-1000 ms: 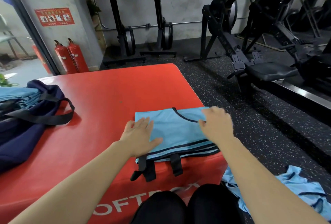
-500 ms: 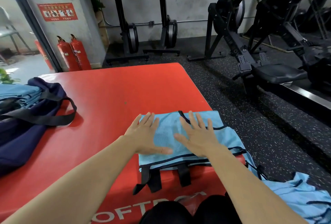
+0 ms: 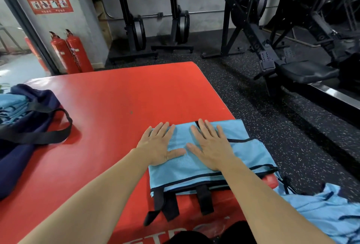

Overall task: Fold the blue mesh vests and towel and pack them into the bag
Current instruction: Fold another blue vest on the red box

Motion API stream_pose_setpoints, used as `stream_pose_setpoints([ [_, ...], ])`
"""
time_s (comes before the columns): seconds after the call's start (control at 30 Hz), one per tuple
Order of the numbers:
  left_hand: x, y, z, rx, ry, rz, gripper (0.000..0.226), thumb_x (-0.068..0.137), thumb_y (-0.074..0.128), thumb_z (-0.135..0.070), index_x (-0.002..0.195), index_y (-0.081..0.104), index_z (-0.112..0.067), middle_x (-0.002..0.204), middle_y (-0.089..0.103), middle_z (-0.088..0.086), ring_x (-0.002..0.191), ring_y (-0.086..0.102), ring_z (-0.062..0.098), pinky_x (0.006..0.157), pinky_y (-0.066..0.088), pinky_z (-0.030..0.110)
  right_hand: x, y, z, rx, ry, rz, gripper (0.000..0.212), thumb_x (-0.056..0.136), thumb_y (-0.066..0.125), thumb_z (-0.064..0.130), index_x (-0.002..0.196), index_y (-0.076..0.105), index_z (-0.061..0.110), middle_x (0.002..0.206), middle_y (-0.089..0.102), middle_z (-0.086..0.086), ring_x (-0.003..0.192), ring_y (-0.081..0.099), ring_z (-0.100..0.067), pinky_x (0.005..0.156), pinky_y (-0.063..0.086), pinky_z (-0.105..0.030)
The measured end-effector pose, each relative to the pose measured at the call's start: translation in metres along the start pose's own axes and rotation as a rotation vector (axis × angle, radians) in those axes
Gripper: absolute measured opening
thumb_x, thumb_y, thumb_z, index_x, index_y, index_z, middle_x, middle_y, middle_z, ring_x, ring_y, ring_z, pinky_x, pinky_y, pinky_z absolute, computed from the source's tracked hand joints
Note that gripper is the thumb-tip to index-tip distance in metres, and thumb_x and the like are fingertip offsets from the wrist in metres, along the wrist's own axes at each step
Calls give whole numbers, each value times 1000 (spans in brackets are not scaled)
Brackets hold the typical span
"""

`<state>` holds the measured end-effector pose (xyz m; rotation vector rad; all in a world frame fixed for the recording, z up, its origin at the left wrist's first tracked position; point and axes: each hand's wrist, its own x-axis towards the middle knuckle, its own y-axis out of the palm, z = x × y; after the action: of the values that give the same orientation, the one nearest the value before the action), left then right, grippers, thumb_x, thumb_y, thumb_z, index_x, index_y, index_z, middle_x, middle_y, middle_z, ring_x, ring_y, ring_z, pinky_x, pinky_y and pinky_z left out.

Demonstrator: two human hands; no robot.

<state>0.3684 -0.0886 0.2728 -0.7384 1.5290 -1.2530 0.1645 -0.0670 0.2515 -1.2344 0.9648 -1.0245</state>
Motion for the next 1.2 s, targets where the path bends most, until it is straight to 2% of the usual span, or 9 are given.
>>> stream_pose_setpoints([
  [0.1,-5,0,7,30,-22,22,117,58,-2,-91,153,-21,-25,162,-21,1,149,-21,16,121,-8,46,-13,-2,6,-14,36,-40,116,55,-41,77,155,-7,30,163,-16,-3,148,-21,-20,117,-16,-49],
  [0.27,-26,10,30,32,-63,14,121,55,-6,-94,152,-22,-24,162,-21,1,149,-20,16,121,-7,48,-37,-2,31,59,87,96,103,63,-21,76,155,-10,31,160,-25,-3,145,-29,-23,116,-19,-52],
  [0.47,-61,18,57,1,-140,15,119,57,-1,-92,153,-20,-23,162,-20,1,149,-18,16,121,-7,48,-30,3,65,36,6,112,100,67,-17,77,155,-10,31,160,-24,-5,146,-26,-24,117,-15,-53],
  [0.6,-74,16,65,13,-171,59,119,58,-1,-92,154,-19,-24,163,-19,2,150,-17,18,120,-7,52,-34,-7,77,157,40,83,76,94,6,66,157,-2,24,163,-13,-8,149,-18,-21,120,-11,-46],
  [0.67,-72,10,62,4,-179,21,107,70,5,-88,155,-15,-26,163,-17,3,150,-16,19,119,-8,54,-37,-18,72,182,141,-134,57,104,25,44,154,19,16,161,14,-13,150,4,-25,121,3,-43],
  [0.77,-59,-8,46,-27,-113,-119,79,93,17,-70,157,-3,-28,165,-8,1,151,-8,17,119,-5,51,-42,-35,57,36,468,-365,36,96,48,30,131,48,18,132,49,-5,126,37,-27,102,28,-40],
  [0.93,-26,-42,-7,-54,67,-250,50,105,30,-39,154,21,-28,161,22,-3,148,18,13,118,5,45,-55,-38,37,141,858,-150,42,90,56,41,126,51,19,134,48,-6,128,34,-26,102,29,-42],
  [1.07,9,-55,-32,-67,101,-259,47,103,38,-31,149,31,-28,147,47,-2,136,39,19,112,15,42,-60,-34,24,210,976,-88,54,85,58,51,127,53,18,137,48,-6,130,32,-26,102,27,-43],
  [1.2,47,-56,-49,-35,104,-174,59,97,48,-35,152,26,-27,143,49,0,132,43,22,108,23,43,-56,-39,14,273,968,-16,44,80,63,54,113,63,24,123,60,-1,128,33,-25,99,26,-41],
])
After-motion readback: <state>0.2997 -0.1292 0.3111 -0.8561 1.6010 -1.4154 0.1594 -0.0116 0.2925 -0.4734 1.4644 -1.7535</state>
